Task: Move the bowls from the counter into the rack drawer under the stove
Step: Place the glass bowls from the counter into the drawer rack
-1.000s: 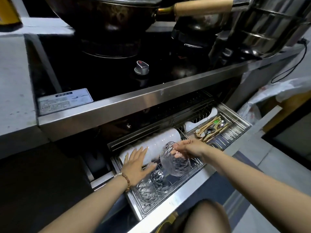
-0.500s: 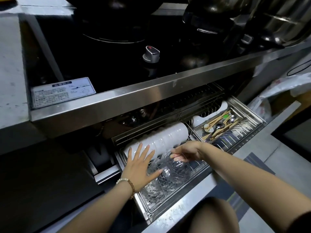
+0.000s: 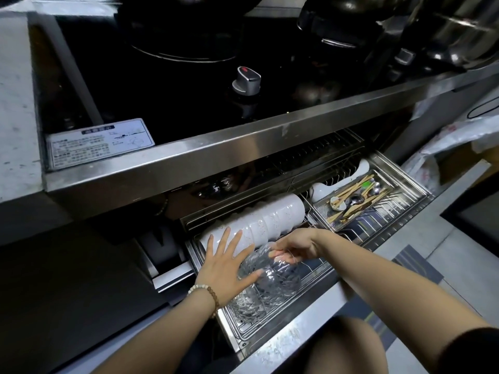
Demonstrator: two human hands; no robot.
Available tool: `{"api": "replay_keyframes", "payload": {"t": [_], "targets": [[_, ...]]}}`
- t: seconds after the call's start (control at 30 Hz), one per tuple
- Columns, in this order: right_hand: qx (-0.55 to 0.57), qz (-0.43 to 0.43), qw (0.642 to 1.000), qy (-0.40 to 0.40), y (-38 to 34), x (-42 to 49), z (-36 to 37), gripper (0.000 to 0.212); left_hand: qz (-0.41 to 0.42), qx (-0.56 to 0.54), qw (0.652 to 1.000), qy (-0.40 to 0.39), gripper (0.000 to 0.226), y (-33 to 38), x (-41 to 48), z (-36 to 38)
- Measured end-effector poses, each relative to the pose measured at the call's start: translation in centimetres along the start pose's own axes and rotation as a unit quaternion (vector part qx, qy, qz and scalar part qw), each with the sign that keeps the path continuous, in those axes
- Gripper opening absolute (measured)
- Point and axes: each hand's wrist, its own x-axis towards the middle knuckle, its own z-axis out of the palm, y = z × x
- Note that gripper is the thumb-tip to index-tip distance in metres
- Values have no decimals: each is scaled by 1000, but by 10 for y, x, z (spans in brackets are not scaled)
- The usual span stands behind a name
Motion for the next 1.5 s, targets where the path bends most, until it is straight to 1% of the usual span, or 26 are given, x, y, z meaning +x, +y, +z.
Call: {"api": "replay_keyframes", "payload": {"t": [0.27, 0.4, 0.5, 0.57, 0.6, 0.67, 0.7, 0.73, 0.8, 0.83, 0.9, 0.97, 1.03, 1.13, 1.2, 1.33, 1.43, 1.5], "targets": [[-16, -19, 999, -44, 6, 0, 0, 18, -1, -6, 1000, -9, 77, 0, -1, 0], [-6, -21, 998, -56, 7, -2, 1, 17, -3, -3, 1000, -9, 78, 0, -1, 1], [-35, -39, 998, -30, 8, -4, 0, 14, -2, -9, 1000, -5, 80, 0, 0, 1], [-87, -40, 995, 1, 5, -9, 2, 7, -1, -10, 1000, -8, 83, 0, 0, 1], [-119, -42, 992, 23, 3, -13, 4, 8, 1, -10, 1000, -11, 85, 0, 0, 0], [-195, -63, 976, 74, 1, -18, 7, 13, 4, -20, 1000, -17, 91, 0, -1, -2], [-238, -80, 963, 102, 1, -21, 8, 20, 4, -32, 999, -22, 94, 1, -1, -4], [-274, -99, 947, 131, 2, -26, 9, 30, 4, -45, 999, -28, 96, 2, -2, -8], [-295, -124, 933, 166, 2, -41, 9, 47, 3, -72, 997, -41, 100, 4, -4, -17], [-286, -136, 933, 170, 3, -52, 10, 52, 2, -87, 995, -45, 97, 7, -5, -25], [-262, -163, 933, 184, 3, -76, 11, 61, 4, -110, 993, -41, 77, 12, -8, -42], [-236, -207, 924, 217, 4, -106, 12, 65, 13, -133, 991, -7, 61, 18, -10, -62], [-197, -264, 910, 251, 4, -139, 16, 62, 20, -168, 985, 31, 55, 25, -13, -86], [-152, -332, 891, 270, -1, -187, 19, 59, 45, -210, 973, 82, 49, 36, -21, -131], [-152, -369, 869, 291, -10, -212, 24, 62, 72, -213, 966, 127, 45, 42, -32, -166], [-147, -443, 827, 313, -37, -257, 45, 55, 115, -209, 944, 226, 42, 44, -61, -239], [-171, -488, 792, 324, -64, -281, 69, 55, 125, -199, 929, 287, 41, 31, -83, -285], [-178, -507, 782, 316, -85, -291, 86, 55, 124, -179, 923, 317, 41, 16, -99, -310]]}}
